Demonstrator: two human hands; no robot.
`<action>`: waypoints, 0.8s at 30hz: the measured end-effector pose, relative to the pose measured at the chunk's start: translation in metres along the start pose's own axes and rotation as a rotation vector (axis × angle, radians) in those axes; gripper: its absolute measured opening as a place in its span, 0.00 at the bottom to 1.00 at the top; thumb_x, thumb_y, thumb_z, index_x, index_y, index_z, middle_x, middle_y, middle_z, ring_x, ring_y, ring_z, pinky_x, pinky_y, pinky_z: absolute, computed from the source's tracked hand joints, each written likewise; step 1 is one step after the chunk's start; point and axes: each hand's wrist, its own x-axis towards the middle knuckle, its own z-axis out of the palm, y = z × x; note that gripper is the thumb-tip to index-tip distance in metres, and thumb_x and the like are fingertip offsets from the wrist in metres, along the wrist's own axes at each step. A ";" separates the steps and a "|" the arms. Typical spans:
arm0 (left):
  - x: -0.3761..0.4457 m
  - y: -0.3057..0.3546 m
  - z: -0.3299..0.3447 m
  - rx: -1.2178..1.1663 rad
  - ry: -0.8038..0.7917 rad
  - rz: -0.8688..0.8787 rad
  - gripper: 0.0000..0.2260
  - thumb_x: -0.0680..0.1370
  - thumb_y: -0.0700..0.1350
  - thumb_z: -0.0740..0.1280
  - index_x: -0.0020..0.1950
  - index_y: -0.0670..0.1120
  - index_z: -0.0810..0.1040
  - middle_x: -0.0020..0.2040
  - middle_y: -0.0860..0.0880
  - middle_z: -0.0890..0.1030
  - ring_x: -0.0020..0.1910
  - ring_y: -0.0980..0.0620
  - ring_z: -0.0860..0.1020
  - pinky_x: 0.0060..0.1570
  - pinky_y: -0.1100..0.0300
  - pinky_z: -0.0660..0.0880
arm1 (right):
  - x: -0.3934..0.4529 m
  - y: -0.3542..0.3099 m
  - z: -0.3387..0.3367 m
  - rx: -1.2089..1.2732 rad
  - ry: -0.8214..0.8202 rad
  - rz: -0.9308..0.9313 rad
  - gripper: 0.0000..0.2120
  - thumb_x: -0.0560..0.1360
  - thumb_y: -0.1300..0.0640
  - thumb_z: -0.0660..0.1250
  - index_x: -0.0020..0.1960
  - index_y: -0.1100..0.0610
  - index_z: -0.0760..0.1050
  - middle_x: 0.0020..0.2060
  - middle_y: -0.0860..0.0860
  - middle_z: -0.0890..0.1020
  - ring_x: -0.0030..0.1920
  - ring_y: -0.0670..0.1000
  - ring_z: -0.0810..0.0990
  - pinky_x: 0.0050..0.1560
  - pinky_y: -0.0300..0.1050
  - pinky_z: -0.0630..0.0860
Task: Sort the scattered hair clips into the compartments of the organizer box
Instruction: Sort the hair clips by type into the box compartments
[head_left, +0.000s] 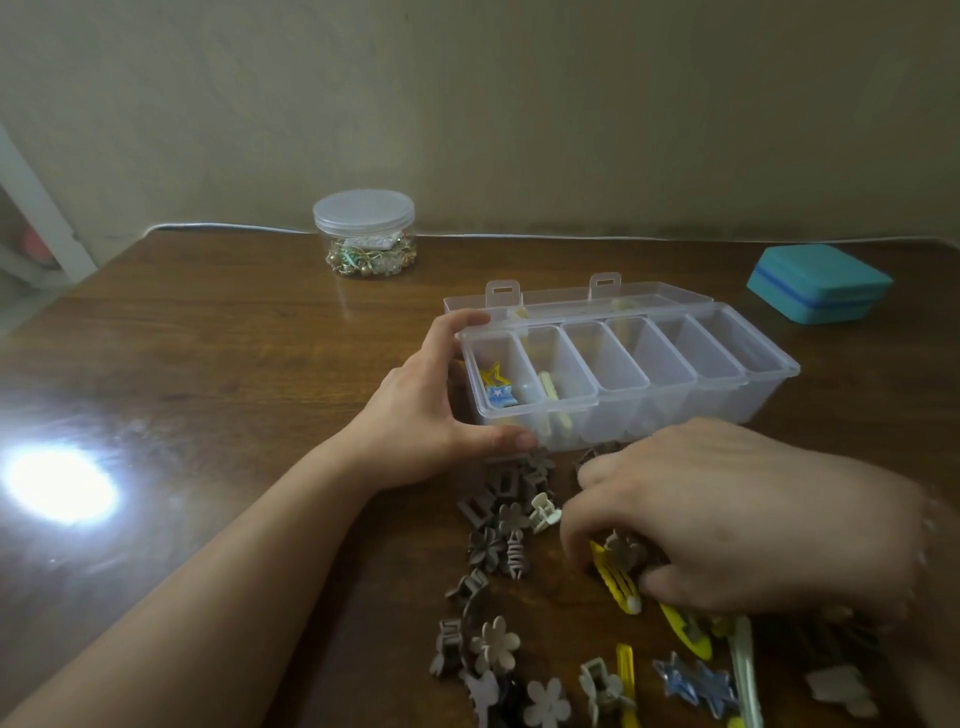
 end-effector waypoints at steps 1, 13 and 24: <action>0.000 0.000 0.000 0.002 0.000 0.000 0.46 0.59 0.68 0.76 0.71 0.65 0.56 0.66 0.58 0.74 0.62 0.62 0.74 0.63 0.59 0.71 | 0.002 0.001 0.002 -0.017 0.018 -0.009 0.16 0.74 0.50 0.67 0.59 0.38 0.69 0.48 0.39 0.70 0.48 0.42 0.69 0.42 0.40 0.69; -0.001 0.002 -0.001 0.004 0.001 0.008 0.46 0.58 0.67 0.75 0.70 0.65 0.56 0.65 0.56 0.75 0.63 0.60 0.75 0.66 0.53 0.72 | 0.008 0.023 -0.002 0.678 0.657 -0.015 0.04 0.70 0.52 0.72 0.42 0.45 0.78 0.37 0.37 0.80 0.31 0.40 0.75 0.29 0.30 0.70; 0.000 0.000 0.000 0.000 -0.011 -0.006 0.46 0.58 0.68 0.76 0.71 0.66 0.56 0.66 0.58 0.74 0.61 0.63 0.75 0.64 0.59 0.72 | 0.000 0.037 -0.005 0.585 0.769 0.135 0.04 0.69 0.47 0.70 0.43 0.44 0.81 0.38 0.43 0.82 0.32 0.43 0.78 0.32 0.34 0.76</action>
